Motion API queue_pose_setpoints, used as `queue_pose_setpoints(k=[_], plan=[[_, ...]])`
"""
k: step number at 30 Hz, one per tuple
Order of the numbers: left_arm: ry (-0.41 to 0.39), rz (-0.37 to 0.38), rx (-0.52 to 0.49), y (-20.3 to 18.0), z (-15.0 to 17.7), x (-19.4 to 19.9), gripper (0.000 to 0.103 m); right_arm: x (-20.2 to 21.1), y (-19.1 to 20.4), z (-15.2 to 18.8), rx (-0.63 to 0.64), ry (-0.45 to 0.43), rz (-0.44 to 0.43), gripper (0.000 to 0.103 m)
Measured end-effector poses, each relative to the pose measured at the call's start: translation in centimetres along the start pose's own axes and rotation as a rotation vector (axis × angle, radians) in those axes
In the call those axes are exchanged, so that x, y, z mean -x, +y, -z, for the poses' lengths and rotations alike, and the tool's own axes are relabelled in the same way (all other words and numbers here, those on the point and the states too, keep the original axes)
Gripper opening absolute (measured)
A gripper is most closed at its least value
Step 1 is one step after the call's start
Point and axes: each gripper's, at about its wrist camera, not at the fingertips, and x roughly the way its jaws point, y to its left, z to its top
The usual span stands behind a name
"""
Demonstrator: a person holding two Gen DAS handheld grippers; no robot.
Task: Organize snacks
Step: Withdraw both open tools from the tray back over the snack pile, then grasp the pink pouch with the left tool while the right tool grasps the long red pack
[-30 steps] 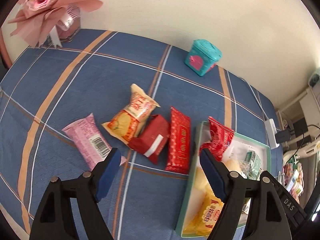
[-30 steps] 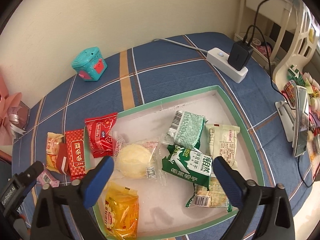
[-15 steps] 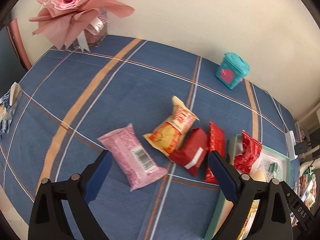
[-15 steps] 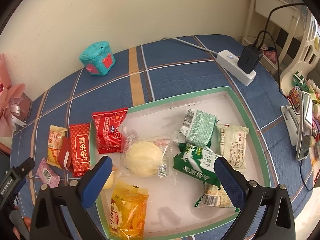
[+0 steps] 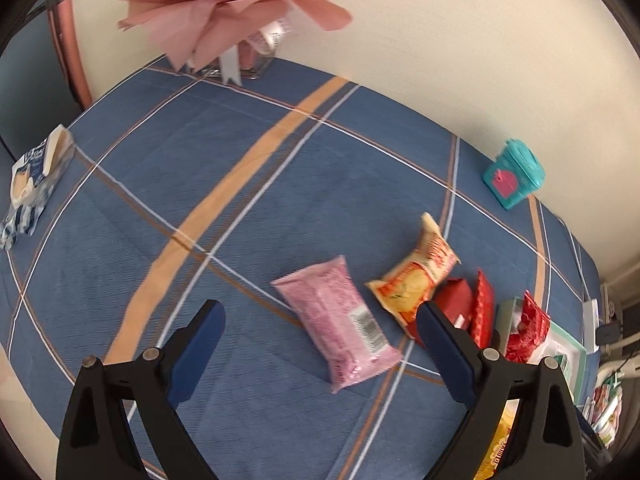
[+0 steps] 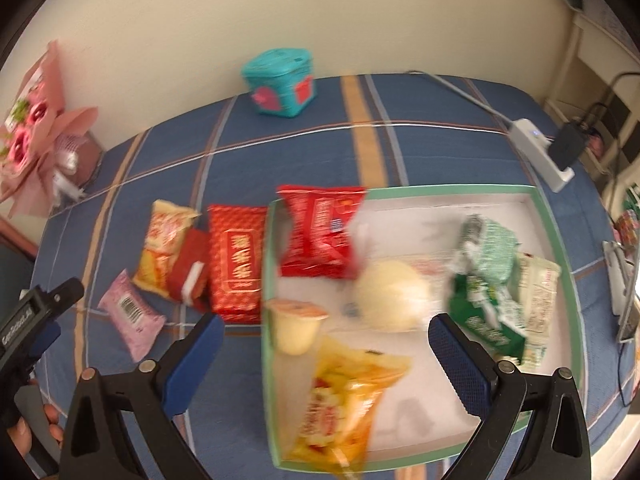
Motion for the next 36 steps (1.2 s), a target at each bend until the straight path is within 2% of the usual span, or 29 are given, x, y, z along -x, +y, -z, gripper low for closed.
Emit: queue_pose_setpoints(k=[7, 15, 26, 27, 29, 33, 36], plan=[[-0.001, -0.005, 0.052, 2.3, -0.5, 0.2, 0.096, -0.4, 3.3, 0.6, 0.050, 0.013, -0.032, 0.103], [0.021, 0.004, 0.074, 3.0, -0.5, -0.6, 0.096, -1.0, 5.8, 0.8, 0.076, 0.027, -0.092, 0.103], [0.072, 0.038, 0.072, 1.8, -0.1, -2.7, 0.096, -2.8, 5.8, -0.4, 0.054, -0.002, -0.123, 0.102], [0.077, 0.041, 0.073, 1.7, -0.1, -2.9, 0.096, -3.0, 5.8, -0.5, 0.054, -0.006, -0.118, 0.101], [0.088, 0.052, 0.077, 1.5, -0.1, -3.3, 0.096, -3.3, 5.9, -0.9, 0.063, -0.014, -0.109, 0.090], [0.105, 0.065, 0.068, 0.9, -0.2, -4.3, 0.096, -4.0, 6.3, -1.4, 0.084, -0.019, -0.103, 0.077], [0.117, 0.068, 0.055, 0.3, -0.2, -5.0, 0.089, -4.7, 6.6, -1.5, 0.093, -0.016, -0.106, 0.066]])
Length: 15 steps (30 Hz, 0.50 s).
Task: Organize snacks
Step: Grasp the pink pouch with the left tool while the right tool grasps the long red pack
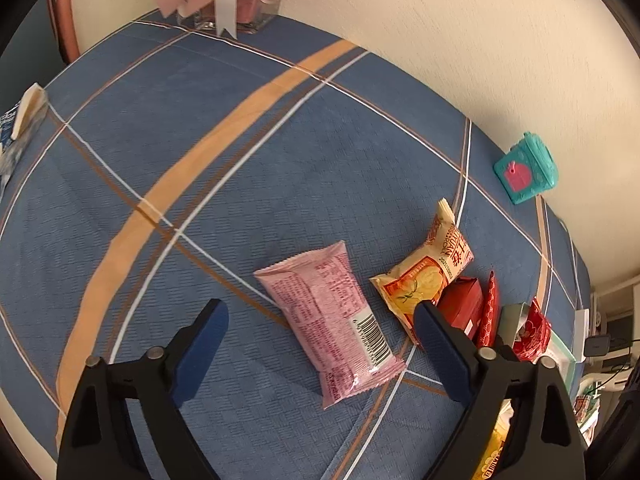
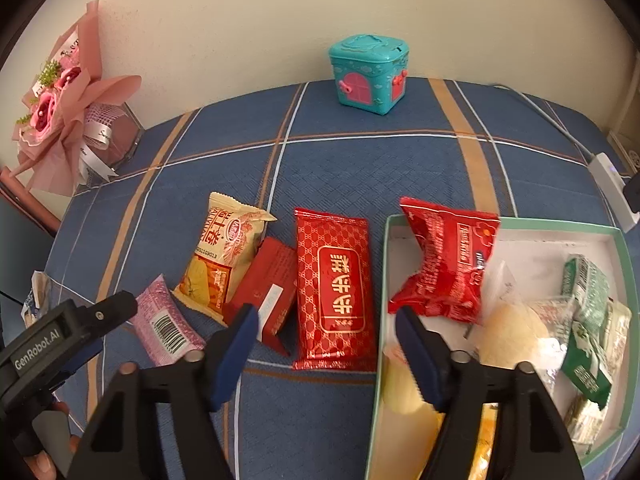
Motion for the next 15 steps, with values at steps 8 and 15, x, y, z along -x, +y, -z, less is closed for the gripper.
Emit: queue_pose_setpoints(k=[8, 15], plan=[[0.059, 0.007, -0.011, -0.9, 0.1, -2.6, 0.073, -2.2, 1.1, -0.1, 0.052, 0.028, 0.022, 0.047], [0.084, -0.011, -0.020, -1.2, 0.2, -4.1, 0.069, -3.3, 2.0, -0.1, 0.103, 0.029, 0.066, 0.045]])
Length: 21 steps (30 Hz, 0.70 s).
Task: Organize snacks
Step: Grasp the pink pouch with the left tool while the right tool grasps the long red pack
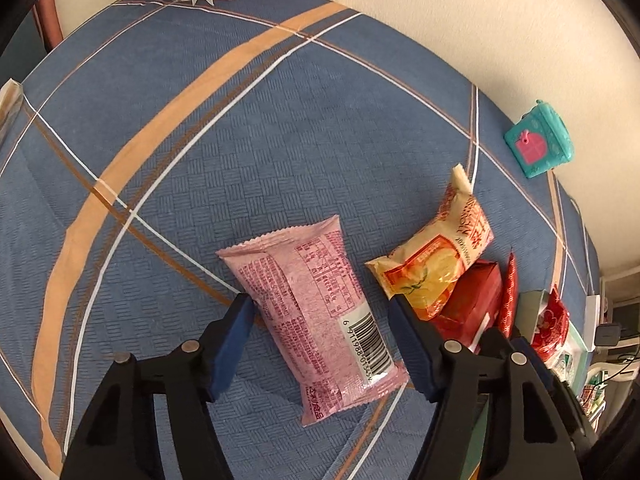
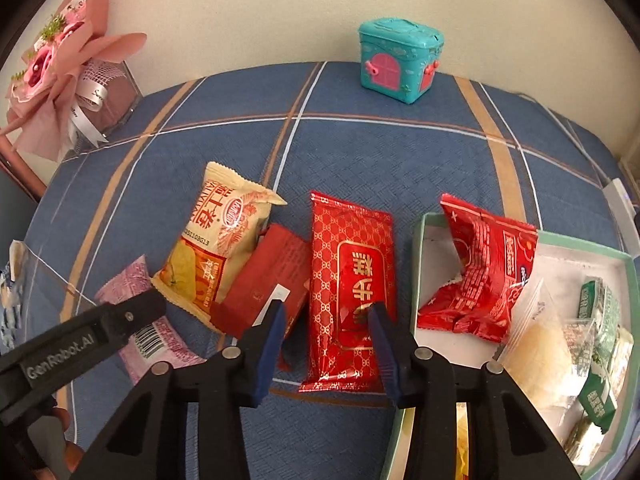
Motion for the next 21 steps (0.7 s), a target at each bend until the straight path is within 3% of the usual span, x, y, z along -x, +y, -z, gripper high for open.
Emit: queue_pose_setpoints(k=[6, 14, 21], plan=[[0.002, -0.010, 0.000, -0.1, -0.1, -0.3, 0.065, -0.2, 0.4, -0.1, 0.047, 0.007, 0.093, 0.038], [0.008, 0.000, 0.010, 1.2, 0.3, 0.1, 0.056, 0.8, 0.0, -0.3, 0.040, -0.026, 0.089, 0.023], [0.004, -0.027, -0.025, 0.7, 0.6, 0.1, 0.054, 0.1, 0.1, 0.1, 0.029, -0.013, 0.079, 0.022]])
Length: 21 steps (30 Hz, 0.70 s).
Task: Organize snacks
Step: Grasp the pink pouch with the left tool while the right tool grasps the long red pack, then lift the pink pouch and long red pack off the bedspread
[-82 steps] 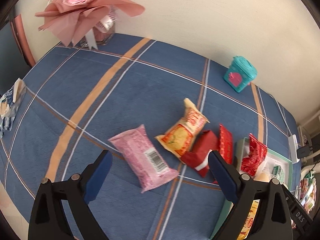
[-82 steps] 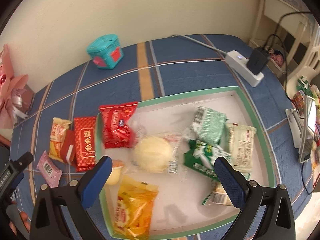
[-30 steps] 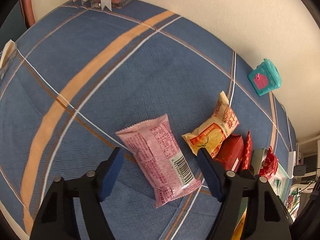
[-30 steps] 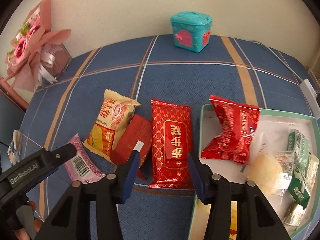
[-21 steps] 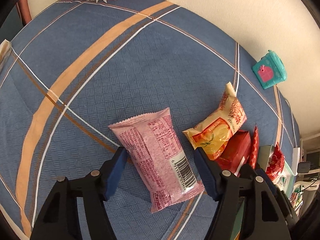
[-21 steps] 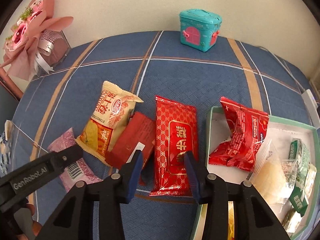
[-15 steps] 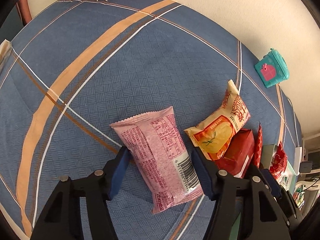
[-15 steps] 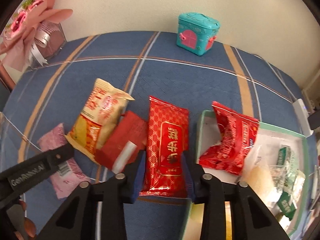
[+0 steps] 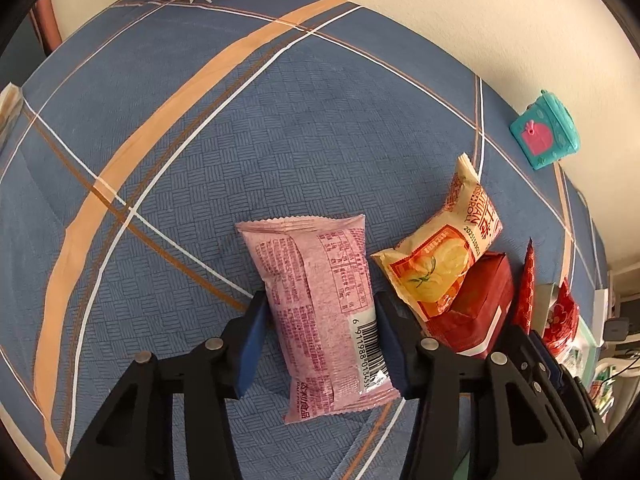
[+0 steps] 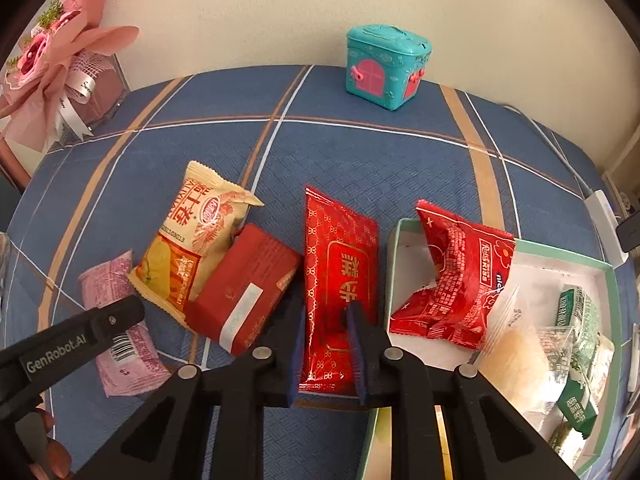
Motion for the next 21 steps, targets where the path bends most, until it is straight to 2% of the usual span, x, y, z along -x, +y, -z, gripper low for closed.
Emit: queue_pose_setpoints(k=[4, 14, 17, 21], plan=[[-0.001, -0.007, -0.006, -0.1, 0.1, -0.1, 0.053, -0.2, 0.3, 0.0, 0.018, -0.005, 0.021, 0.021], [-0.003, -0.004, 0.003, -0.5, 0.0, -0.1, 0.053, 1.3, -1.5, -0.5, -0.044, -0.035, 0.033, 0.016], [-0.004, -0.007, 0.001, -0.6, 0.1, -0.2, 0.053, 1.0, -1.0, -0.3, -0.020, -0.032, 0.038, 0.016], [-0.004, -0.009, 0.000, -0.8, 0.1, -0.2, 0.053, 1.1, -0.3, -0.3, 0.018, -0.042, 0.087, 0.015]])
